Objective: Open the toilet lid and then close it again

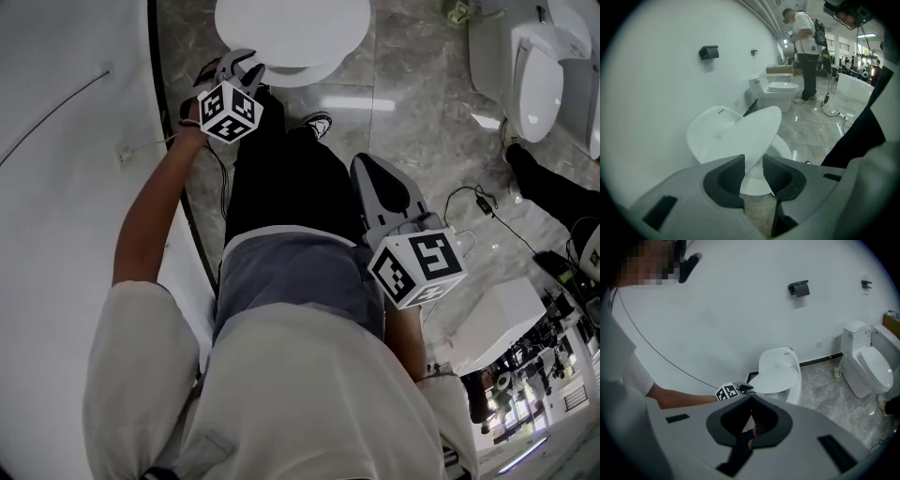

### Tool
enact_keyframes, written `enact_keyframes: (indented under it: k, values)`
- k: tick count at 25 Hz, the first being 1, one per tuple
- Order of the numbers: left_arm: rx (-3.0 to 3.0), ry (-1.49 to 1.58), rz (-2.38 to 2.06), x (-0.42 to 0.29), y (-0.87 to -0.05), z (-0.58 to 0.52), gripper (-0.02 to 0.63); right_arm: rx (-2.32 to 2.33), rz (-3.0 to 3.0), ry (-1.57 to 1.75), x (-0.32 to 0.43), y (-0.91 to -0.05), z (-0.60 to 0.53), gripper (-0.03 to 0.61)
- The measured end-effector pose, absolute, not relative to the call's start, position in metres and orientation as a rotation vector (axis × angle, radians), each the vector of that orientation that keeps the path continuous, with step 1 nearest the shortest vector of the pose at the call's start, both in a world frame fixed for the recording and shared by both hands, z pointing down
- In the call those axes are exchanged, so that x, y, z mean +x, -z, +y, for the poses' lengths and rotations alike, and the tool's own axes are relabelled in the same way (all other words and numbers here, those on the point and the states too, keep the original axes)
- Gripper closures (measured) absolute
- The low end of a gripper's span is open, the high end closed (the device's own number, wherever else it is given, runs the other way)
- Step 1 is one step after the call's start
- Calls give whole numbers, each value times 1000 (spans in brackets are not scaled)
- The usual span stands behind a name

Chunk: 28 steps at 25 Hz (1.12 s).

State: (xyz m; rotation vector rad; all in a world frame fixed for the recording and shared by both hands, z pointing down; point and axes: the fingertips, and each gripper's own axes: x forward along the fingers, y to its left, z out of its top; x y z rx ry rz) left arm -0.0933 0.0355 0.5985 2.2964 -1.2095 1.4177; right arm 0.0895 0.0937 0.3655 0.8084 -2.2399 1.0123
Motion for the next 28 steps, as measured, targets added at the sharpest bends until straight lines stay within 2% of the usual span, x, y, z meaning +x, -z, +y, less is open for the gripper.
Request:
enact_keyframes:
  k: [28]
  values:
    - [2271,-1525,-884,-83,-688,84,494,743,-2122,-1063,82,-413,100,568]
